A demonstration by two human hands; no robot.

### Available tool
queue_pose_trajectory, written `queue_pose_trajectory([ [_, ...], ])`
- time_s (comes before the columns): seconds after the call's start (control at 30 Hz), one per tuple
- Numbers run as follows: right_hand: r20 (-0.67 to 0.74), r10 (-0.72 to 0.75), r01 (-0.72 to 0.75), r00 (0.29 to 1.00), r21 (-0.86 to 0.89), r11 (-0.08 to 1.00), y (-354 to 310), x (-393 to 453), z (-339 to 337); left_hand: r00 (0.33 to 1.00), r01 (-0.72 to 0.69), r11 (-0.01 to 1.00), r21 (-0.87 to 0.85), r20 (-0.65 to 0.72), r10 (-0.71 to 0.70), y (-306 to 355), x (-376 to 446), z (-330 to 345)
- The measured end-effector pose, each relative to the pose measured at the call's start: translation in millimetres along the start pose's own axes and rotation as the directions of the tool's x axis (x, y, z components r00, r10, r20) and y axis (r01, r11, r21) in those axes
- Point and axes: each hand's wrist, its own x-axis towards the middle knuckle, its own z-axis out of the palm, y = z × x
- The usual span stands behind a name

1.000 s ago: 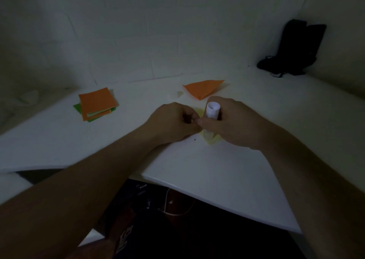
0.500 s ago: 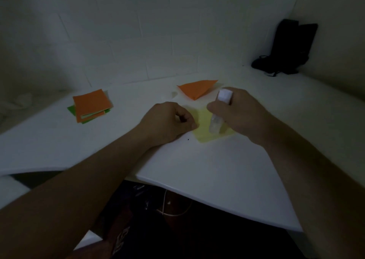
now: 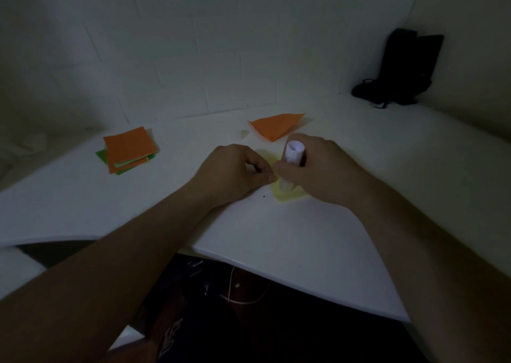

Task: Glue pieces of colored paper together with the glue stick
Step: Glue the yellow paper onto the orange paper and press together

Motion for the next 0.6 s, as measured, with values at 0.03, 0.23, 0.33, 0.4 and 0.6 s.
queue_pose_trajectory([
  [0.03,0.007,0.002,-0.002,1.0,0.002,1.0,0,0,0,1.0,-0.002,1.0,-0.001,-0.003,0.002,0,0,0],
  [0.23,0.065,0.009,-0.01,0.998,0.004,1.0,-2,-4,-6,1.0,-0.014,1.0,-0.015,-0.021,0.013,0,-2,0],
  [0.33,0.079,0.044,-0.045,0.996,0.014,0.999,0,-4,-9,1.0,-0.002,1.0,-0.02,-0.017,0.002,1,-2,0],
  [0.4,0.04,0.084,-0.087,0.996,0.08,0.993,3,-2,-12,1.0,0.016,0.999,-0.032,-0.007,-0.016,0,-2,0],
  [0.6,-0.152,0.067,-0.055,0.986,0.08,0.995,10,3,-10,0.999,0.034,0.999,-0.016,-0.01,-0.034,0,0,0],
])
